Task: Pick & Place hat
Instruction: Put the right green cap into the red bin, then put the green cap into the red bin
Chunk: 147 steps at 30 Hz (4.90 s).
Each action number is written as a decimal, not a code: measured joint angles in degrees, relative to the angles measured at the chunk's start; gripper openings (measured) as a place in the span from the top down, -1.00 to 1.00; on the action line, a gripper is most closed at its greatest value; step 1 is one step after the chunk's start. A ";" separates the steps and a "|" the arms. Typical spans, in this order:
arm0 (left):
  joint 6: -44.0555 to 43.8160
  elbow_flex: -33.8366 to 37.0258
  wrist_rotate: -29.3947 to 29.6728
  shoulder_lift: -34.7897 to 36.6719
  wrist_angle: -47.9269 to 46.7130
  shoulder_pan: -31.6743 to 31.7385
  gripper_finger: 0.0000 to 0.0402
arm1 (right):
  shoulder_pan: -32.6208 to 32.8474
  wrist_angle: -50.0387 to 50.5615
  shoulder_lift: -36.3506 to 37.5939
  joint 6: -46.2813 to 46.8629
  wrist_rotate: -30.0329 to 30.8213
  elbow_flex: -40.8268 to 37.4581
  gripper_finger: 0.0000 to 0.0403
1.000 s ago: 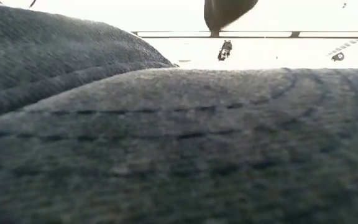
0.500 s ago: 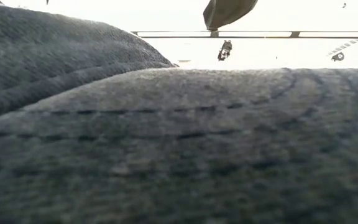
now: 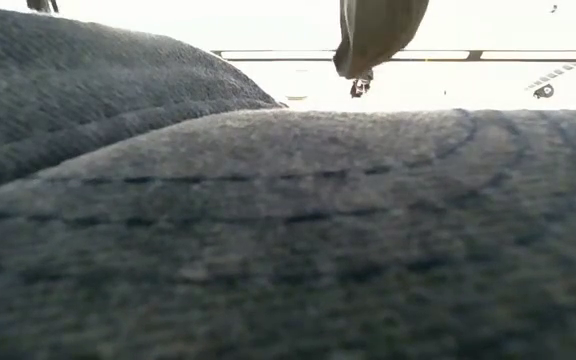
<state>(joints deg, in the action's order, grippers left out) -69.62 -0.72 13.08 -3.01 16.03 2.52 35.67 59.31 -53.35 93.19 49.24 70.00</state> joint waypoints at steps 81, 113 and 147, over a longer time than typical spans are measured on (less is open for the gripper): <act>77.37 -84.08 2.11 -88.93 -37.07 -1.19 0.25 | -17.58 -8.34 -3.80 -34.59 0.56 -12.41 0.94; 58.94 -70.24 10.19 -76.13 -42.60 -5.73 0.25 | -37.25 -5.95 -47.05 -95.98 -0.82 0.10 0.93; 58.06 -69.21 -25.90 -79.21 -48.10 -8.16 0.25 | -21.12 -13.40 -19.06 -46.66 -40.13 -14.05 -0.12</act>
<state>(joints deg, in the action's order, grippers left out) -11.56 -69.93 -12.83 -82.21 -32.07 -5.64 14.55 45.91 -72.41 46.54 9.12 55.95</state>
